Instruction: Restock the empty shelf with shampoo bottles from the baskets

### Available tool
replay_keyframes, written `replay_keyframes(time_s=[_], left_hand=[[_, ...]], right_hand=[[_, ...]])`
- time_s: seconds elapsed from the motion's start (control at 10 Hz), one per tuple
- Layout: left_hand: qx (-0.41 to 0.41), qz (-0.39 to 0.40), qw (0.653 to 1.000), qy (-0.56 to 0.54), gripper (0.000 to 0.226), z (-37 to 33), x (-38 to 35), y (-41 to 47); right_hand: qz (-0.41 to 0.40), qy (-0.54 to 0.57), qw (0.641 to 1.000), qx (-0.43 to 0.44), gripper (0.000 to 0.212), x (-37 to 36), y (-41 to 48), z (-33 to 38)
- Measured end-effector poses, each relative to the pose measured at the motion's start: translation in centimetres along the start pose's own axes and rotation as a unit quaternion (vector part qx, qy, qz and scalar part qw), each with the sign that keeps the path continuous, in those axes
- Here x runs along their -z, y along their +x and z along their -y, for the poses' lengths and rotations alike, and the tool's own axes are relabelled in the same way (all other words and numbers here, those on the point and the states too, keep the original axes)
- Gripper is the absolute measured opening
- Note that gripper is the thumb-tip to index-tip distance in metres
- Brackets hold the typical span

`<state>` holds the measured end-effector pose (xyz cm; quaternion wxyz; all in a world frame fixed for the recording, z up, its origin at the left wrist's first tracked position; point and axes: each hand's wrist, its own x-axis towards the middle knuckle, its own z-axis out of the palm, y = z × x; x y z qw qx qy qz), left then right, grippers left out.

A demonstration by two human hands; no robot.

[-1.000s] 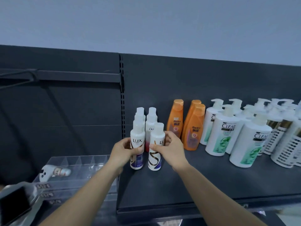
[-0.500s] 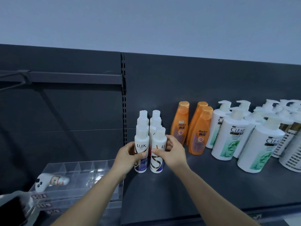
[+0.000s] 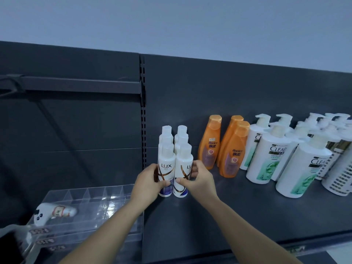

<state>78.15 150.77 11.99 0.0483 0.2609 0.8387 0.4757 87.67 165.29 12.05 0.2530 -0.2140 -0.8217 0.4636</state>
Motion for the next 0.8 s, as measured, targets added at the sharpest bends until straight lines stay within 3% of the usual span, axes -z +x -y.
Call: replay_keyframes(time_s=[0.4,0.7,0.8], left_hand=[[-0.035,0.017,0.999,0.004,0.039,0.5,0.1,0.5],[-0.120,0.018,0.992,0.034,0.069,0.3,0.4,-0.3],[-0.123,-0.017,0.991,0.048,0.079,-0.8,1.0,-1.3]], right_hand=[[-0.015,-0.061,0.998,-0.020,0.039,-1.0,0.0,0.5],[0.012,-0.181,0.981,-0.071,0.075,0.1,-2.4,0.4],[0.014,-0.223,0.972,-0.074,0.074,1.3,-3.7,0.4]])
